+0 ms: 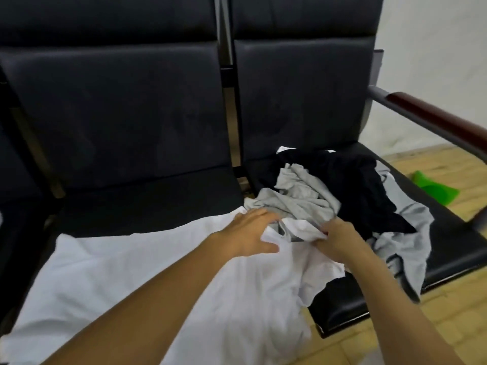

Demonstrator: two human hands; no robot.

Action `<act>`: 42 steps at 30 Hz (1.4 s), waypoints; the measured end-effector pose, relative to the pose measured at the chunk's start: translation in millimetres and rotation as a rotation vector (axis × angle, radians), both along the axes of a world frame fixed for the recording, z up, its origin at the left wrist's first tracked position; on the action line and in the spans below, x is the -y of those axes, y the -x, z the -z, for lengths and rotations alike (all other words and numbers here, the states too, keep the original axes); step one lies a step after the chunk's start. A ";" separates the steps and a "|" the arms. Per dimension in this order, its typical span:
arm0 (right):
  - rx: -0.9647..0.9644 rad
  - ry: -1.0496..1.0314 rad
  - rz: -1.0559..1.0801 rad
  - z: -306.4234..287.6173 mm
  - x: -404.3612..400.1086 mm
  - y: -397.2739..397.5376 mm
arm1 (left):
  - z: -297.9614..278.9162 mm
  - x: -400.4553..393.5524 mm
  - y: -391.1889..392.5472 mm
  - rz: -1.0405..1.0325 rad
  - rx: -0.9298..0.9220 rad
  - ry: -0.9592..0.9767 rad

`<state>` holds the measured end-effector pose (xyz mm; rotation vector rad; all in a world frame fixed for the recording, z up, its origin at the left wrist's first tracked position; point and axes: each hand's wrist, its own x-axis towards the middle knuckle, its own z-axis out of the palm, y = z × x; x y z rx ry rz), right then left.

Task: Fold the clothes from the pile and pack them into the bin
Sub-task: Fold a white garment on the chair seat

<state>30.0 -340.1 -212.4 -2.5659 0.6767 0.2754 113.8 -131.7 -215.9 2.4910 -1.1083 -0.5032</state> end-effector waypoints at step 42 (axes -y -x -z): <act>0.589 -0.854 0.151 -56.8 11.7 11.5 | -95.8 29.0 -15.5 -0.072 -0.388 0.328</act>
